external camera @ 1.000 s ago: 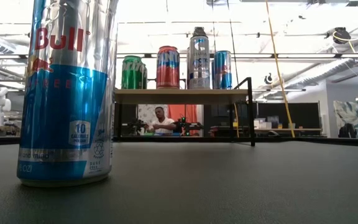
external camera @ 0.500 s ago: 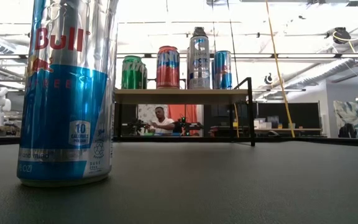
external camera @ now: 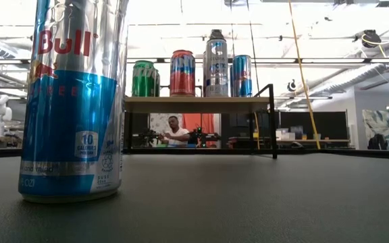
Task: Place canned beverage on shelf
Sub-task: Put the green soda can on the shelf aligned with the other green soda can
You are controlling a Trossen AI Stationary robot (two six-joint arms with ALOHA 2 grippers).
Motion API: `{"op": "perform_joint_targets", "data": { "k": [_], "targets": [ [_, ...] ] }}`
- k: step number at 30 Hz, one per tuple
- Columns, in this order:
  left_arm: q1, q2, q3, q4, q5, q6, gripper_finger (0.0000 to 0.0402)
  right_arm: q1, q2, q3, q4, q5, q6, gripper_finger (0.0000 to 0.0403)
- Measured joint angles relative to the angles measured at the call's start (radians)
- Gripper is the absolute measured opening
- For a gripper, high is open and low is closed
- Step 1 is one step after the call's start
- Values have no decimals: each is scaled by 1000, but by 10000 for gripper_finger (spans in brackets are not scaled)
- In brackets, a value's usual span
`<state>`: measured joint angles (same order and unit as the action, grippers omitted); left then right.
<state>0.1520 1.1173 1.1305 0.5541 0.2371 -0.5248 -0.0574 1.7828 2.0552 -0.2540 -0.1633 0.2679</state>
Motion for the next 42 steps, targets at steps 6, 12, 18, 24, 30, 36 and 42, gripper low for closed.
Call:
{"op": "perform_joint_targets", "data": {
  "k": [6, 12, 18, 24, 30, 36, 42],
  "targets": [
    [0, -4, 0, -40, 15, 19, 398, 0, 0, 0, -1, -1, 6, 279],
    [0, -6, 0, -44, 20, 34, 398, 0, -2, 0, 4, -1, 6, 279],
    [-1, -24, 0, -50, 21, 34, 398, 0, -2, 0, 39, -2, 5, 279],
    [-1, -28, 0, -48, 20, 33, 398, 0, -3, 0, 55, -1, 5, 279],
    [-1, -29, 0, -86, 6, 34, 398, 0, -4, 0, 58, 3, 1, 279],
    [-1, -29, 0, -93, 1, 33, 391, 0, -5, 0, 65, 4, 0, 279],
    [-1, -36, 0, -98, -5, 32, 351, 0, -5, 0, 66, 2, -2, 279]
  ]
}}
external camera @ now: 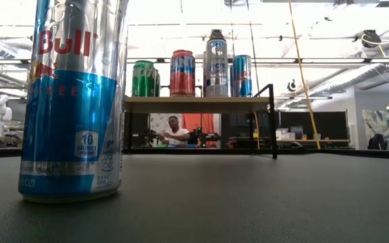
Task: Place canned beverage on shelf
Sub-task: Put the green soda can on the shelf aligned with the other green soda can
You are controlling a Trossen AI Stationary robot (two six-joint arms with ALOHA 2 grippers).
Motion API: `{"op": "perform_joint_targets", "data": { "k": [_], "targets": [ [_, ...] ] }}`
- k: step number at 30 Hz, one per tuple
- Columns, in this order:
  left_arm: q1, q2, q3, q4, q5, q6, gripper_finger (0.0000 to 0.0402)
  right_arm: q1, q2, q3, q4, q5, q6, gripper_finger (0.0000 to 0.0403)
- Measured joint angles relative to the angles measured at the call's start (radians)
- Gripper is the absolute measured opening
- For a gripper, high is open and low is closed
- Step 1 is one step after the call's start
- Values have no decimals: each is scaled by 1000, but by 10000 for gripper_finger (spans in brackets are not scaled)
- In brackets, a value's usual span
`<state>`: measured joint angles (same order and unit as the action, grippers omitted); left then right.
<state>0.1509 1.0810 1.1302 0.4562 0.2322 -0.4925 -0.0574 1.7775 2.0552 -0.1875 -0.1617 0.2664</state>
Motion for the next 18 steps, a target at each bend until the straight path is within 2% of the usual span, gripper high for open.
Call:
{"op": "perform_joint_targets", "data": {
  "k": [4, 10, 18],
  "targets": [
    [0, -2, -1, -4, -2, 7, 331, 0, 0, 0, 1, 0, 8, 279],
    [0, -2, -1, -7, -5, 9, 324, 0, 0, 0, -4, 0, 12, 280],
    [0, -2, -2, -13, -2, 1, 323, -3, -9, 3, -80, -27, 105, 325]
  ]
}}
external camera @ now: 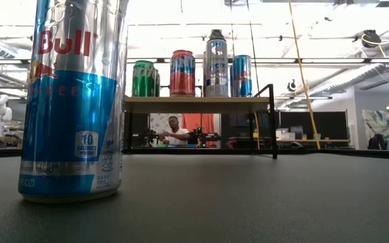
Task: Place canned beverage on shelf
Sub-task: Put the green soda can on the shelf aligned with the other green soda can
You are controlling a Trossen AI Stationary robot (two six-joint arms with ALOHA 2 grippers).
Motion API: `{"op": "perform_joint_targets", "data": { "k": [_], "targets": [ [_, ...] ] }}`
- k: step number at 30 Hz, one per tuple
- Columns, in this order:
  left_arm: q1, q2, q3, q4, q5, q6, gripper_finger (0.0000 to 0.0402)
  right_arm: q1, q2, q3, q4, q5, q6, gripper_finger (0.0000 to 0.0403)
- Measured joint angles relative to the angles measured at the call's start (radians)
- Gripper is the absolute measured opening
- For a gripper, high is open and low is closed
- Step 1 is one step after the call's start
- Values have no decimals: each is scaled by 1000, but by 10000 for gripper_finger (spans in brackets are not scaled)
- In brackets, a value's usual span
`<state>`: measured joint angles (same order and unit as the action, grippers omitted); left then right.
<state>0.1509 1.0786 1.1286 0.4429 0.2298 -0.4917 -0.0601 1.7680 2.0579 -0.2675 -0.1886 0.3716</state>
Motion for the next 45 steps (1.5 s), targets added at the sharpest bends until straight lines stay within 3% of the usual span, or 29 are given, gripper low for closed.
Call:
{"op": "perform_joint_targets", "data": {
  "k": [6, 13, 24, 30, 38, 45],
  "targets": [
    [-1, -2, 0, -11, 17, -1, 323, -2, -19, 0, -116, -50, 27, 360],
    [15, -14, 1, -49, 109, 3, 322, -7, -66, -2, -334, -75, 15, 376],
    [201, -89, -16, -304, 166, 115, 322, 63, -223, -2, -576, -65, 25, 375],
    [282, -121, -98, -313, 176, 115, 322, 189, -277, -2, -662, 94, 68, 365],
    [331, -135, -240, -297, 202, 154, 322, 344, -254, -2, -652, 296, 135, 363],
    [354, -135, -287, -311, 204, 233, 322, 431, -205, -3, -593, 381, 184, 363]
  ]
}}
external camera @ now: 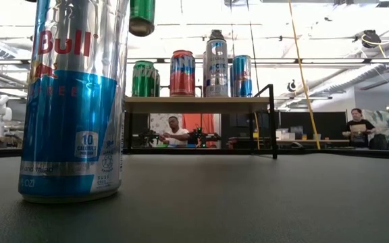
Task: Place canned beverage on shelf
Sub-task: Put the green soda can on the shelf aligned with the other green soda can
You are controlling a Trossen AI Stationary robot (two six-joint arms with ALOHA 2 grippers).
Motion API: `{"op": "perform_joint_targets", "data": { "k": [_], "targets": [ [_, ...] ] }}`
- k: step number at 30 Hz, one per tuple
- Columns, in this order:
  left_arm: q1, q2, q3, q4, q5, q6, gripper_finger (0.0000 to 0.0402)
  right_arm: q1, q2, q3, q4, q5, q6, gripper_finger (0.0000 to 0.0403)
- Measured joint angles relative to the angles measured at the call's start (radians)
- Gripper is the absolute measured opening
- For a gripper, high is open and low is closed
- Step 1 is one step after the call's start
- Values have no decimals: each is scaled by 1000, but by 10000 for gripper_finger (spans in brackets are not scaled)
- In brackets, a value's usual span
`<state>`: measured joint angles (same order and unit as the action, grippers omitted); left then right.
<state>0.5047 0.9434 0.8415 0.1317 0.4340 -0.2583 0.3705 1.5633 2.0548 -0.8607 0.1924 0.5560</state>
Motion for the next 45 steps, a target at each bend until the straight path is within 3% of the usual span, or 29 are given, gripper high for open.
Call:
{"op": "perform_joint_targets", "data": {
  "k": [4, 13, 20, 29, 36, 45],
  "targets": [
    [-1, 0, 0, -3, 0, 131, 322, 37, 20, 0, 33, 46, 9, 363],
    [9, 0, 1, -24, -23, 127, 322, 76, 34, 0, 65, 75, 42, 363],
    [108, 1, 0, -137, 26, 197, 322, 92, 38, 0, 65, 75, 65, 363],
    [243, 2, -172, 138, 213, 111, 322, 96, 38, 0, 70, 76, 63, 363],
    [254, 21, -257, 286, 210, 108, 322, 96, 38, 0, 71, 76, 62, 363],
    [253, 130, -266, 289, 220, 144, 322, 86, 38, 0, 71, 76, 61, 363]
  ]
}}
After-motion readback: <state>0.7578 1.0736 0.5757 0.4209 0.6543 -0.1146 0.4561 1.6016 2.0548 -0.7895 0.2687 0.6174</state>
